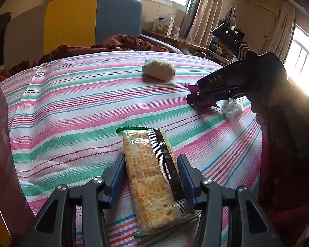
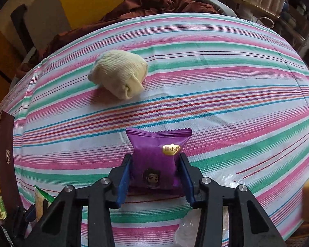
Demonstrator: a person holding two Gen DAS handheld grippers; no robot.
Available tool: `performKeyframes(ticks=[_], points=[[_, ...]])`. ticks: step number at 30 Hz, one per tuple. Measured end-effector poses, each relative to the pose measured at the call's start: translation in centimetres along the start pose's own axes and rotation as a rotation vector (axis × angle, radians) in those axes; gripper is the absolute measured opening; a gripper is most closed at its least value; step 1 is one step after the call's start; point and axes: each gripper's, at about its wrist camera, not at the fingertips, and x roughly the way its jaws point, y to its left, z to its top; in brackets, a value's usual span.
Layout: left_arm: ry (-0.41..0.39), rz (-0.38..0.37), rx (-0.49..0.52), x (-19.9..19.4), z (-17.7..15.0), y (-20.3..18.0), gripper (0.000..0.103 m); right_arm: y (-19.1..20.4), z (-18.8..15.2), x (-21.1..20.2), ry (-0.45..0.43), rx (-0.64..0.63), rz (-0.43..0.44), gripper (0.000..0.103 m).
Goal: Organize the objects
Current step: 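Grasp the purple snack packet with the right gripper while the left gripper holds the cracker pack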
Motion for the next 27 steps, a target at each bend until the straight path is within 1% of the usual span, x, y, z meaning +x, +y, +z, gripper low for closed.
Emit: performKeyframes(ticks=[2, 6, 9, 10, 11, 12, 13, 15, 16, 17, 18, 19, 20, 22, 24, 27], points=[[-0.001, 0.000, 0.000, 0.0, 0.0, 0.0, 0.051, 0.0, 0.1, 0.0, -0.001, -0.006, 0.002, 0.050], [-0.001, -0.002, -0.001, 0.1, 0.1, 0.0, 0.051, 0.5, 0.1, 0.1, 0.000, -0.049, -0.006, 0.059], [-0.003, -0.004, -0.003, 0.2, 0.2, 0.1, 0.051, 0.9, 0.2, 0.0, 0.004, -0.072, -0.027, 0.060], [-0.004, -0.004, -0.003, 0.3, 0.2, 0.1, 0.051, 0.8, 0.2, -0.1, 0.005, -0.067, -0.031, 0.056], [-0.004, -0.004, -0.003, 0.3, 0.2, 0.1, 0.051, 0.8, 0.3, -0.3, -0.001, -0.062, -0.040, 0.047], [-0.005, -0.004, -0.003, 0.3, 0.2, 0.1, 0.051, 0.9, 0.3, -0.6, -0.013, -0.066, -0.028, 0.034], [-0.006, -0.004, -0.003, 0.3, 0.1, 0.1, 0.051, 1.3, 0.3, -0.9, -0.025, -0.079, 0.001, 0.033], [-0.007, -0.004, -0.002, 0.4, 0.1, 0.1, 0.051, 3.0, 0.0, -1.6, -0.064, -0.158, 0.021, 0.033], [-0.007, -0.005, -0.002, 0.4, 0.1, 0.1, 0.051, 4.1, -0.7, -1.7, -0.063, -0.204, 0.029, 0.033], [-0.006, -0.005, -0.002, 0.4, 0.1, 0.1, 0.051, 5.0, -1.1, -1.1, -0.038, -0.241, 0.032, 0.033], [-0.006, -0.006, -0.003, 0.4, 0.1, 0.1, 0.051, 5.8, -1.6, -0.5, -0.014, -0.282, 0.009, 0.033], [-0.007, -0.007, -0.003, 0.4, 0.1, 0.1, 0.051, 6.4, -2.1, -0.4, -0.029, -0.323, -0.019, 0.033], [-0.006, -0.007, -0.004, 0.4, 0.1, 0.1, 0.051, 6.4, -2.0, -0.3, -0.029, -0.330, -0.007, 0.033], [-0.007, -0.007, -0.004, 0.4, 0.2, 0.1, 0.051, 5.8, -1.8, -0.3, -0.017, -0.304, 0.020, 0.034], [-0.007, -0.007, -0.004, 0.4, 0.1, 0.1, 0.051, 5.2, -2.3, -0.5, -0.007, -0.271, 0.044, 0.034], [-0.007, -0.007, -0.003, 0.4, 0.1, 0.1, 0.051, 4.8, -2.3, -0.5, -0.004, -0.263, 0.049, 0.034]])
